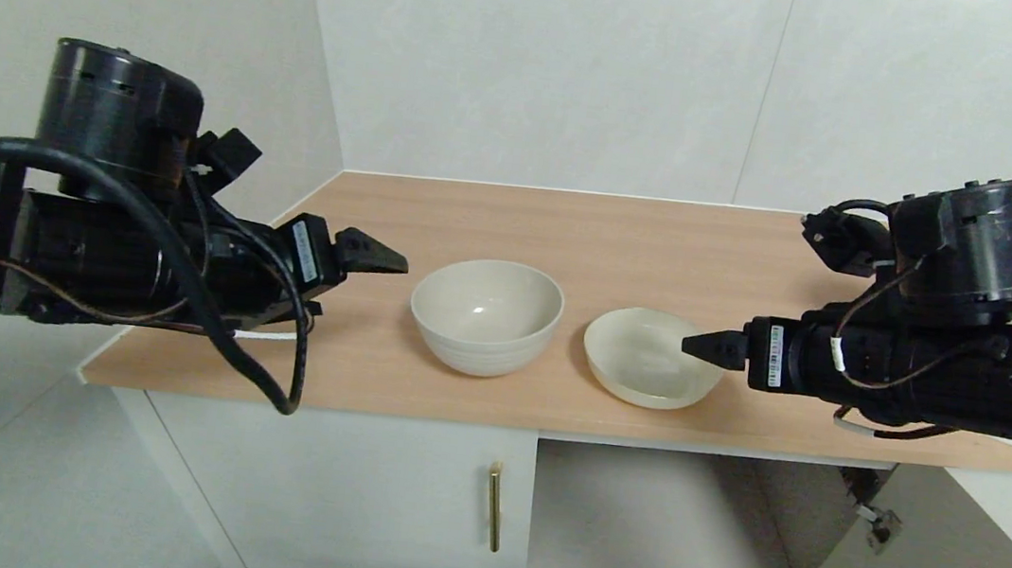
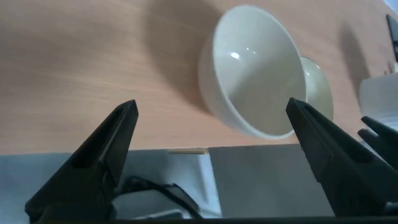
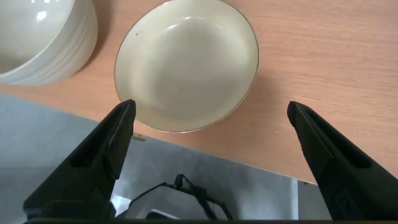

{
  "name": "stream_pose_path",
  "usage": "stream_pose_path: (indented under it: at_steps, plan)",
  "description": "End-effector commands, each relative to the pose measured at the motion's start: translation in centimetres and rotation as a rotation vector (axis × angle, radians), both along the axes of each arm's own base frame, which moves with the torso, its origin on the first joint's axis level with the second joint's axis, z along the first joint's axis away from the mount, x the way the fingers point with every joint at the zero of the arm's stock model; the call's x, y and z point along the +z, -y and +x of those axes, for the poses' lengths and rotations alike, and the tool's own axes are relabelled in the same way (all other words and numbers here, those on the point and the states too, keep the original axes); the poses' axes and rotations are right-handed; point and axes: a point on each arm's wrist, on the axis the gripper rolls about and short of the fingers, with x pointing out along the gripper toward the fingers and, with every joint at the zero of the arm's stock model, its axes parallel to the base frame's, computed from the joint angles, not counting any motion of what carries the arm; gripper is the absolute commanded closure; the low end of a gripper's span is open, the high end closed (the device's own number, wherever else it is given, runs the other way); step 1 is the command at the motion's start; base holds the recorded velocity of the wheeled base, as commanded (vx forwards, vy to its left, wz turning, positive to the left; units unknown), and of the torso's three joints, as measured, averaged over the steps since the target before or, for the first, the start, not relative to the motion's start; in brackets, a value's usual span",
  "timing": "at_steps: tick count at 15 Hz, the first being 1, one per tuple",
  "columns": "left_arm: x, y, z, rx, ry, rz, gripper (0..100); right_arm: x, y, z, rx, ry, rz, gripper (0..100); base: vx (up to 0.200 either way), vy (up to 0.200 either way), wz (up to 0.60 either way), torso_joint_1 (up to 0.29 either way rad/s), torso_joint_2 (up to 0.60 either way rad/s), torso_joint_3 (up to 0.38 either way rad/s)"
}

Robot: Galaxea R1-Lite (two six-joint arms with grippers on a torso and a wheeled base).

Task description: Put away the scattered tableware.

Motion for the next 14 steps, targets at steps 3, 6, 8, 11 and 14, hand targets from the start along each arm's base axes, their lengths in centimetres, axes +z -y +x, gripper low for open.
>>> stream_pose_path:
  at_steps: [3,6,8,11,14]
  plan:
    - [-2.1,3.0,2.4,-0.022,-0.091,-0.04,0,0.0,0.0,0.0,-0.003,0.002,0.001,0,0.0,0.0,0.0,0.0,0.0,0.0]
    - [-3.4,3.6,3.4,-0.02,-0.113,-0.039,0,0.0,0.2,0.1,-0.008,0.004,0.0,0,0.0,0.0,0.0,0.0,0.0,0.0]
    - [-4.3,4.0,4.2,-0.002,-0.121,-0.023,0,0.0,0.2,0.1,-0.009,0.003,0.002,0,0.0,0.0,0.0,0.0,0.0,0.0]
    - [-4.6,4.0,4.4,0.005,-0.124,-0.022,0,0.0,0.2,0.1,-0.008,0.004,0.0,0,0.0,0.0,0.0,0.0,0.0,0.0]
    - [-4.3,4.0,4.3,0.005,-0.117,-0.026,100,0.0,0.2,0.1,-0.008,0.004,0.0,0,0.0,0.0,0.0,0.0,0.0,0.0]
